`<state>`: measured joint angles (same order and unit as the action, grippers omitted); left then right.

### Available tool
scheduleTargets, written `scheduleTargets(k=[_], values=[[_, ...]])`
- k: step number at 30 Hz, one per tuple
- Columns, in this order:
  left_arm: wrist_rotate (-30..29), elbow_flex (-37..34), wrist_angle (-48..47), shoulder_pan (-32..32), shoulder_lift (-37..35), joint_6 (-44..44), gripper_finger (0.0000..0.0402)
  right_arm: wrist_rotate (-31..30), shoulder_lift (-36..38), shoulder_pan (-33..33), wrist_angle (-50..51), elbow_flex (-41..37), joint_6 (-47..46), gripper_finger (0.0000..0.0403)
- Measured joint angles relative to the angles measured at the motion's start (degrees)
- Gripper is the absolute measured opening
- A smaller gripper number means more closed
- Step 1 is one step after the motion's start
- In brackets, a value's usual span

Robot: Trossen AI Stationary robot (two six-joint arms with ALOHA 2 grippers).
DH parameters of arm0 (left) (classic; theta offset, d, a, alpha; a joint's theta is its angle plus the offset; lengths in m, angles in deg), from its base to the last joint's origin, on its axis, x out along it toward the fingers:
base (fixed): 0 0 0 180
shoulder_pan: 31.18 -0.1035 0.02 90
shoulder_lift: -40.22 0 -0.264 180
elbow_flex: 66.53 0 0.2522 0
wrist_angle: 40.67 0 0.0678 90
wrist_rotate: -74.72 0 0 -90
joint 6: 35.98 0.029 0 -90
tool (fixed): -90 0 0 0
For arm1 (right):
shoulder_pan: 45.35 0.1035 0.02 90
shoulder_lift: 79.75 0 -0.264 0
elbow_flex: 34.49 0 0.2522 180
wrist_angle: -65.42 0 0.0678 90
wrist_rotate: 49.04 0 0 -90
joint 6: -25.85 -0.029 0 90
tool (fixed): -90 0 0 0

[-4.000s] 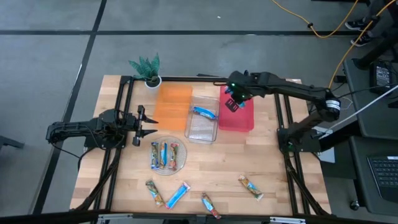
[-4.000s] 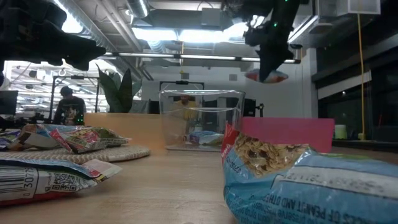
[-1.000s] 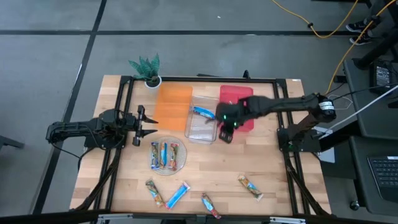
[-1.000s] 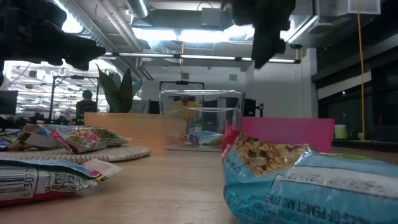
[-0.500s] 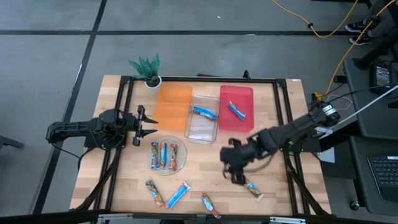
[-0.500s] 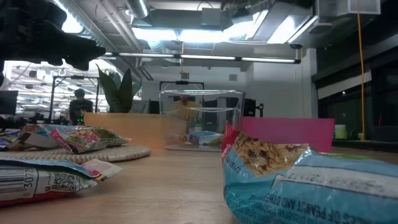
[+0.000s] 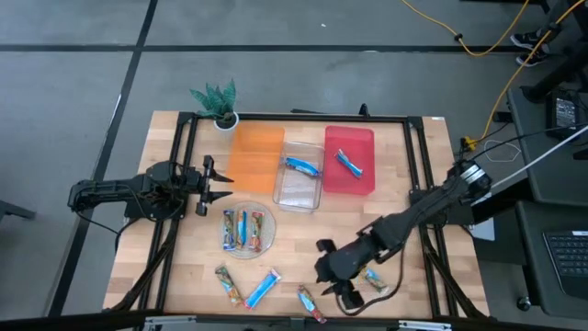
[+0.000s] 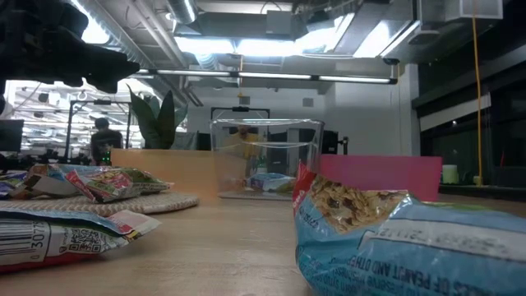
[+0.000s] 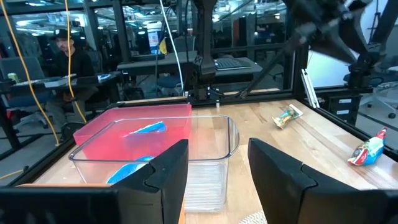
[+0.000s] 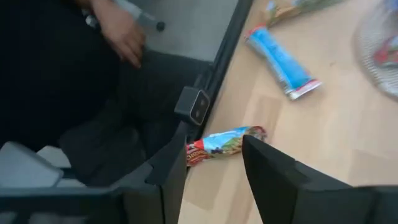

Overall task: Pick and place Granola Bars by type
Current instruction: Put the bottom right red granola bar into the red bin

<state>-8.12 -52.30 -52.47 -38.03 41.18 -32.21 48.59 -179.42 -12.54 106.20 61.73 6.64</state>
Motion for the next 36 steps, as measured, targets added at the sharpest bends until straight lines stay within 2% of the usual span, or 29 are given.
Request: scheduleTargets(k=[5,10,18,24,36], values=[[0.0,0.0,0.0,0.0,0.0,0.0,0.0164,2.1,-5.4,0.0,-2.0,1.0,0.0,0.0163],[0.0,0.0,0.0,0.0,0.0,0.0,0.0161,2.1,-12.1,1.7,-0.3,9.6,0.5,0.0194],[0.0,0.0,0.0,0.0,0.0,0.0,0.0164,-9.7,-21.2,5.9,11.2,26.8,-0.7,0.0261],[0.0,0.0,0.0,0.0,0.0,0.0,0.0161,-17.6,-25.9,7.6,18.6,32.4,-9.8,0.0268],[0.0,0.0,0.0,0.0,0.0,0.0,0.0161,-18.5,-31.1,7.6,22.4,32.5,-36.8,0.0268]])
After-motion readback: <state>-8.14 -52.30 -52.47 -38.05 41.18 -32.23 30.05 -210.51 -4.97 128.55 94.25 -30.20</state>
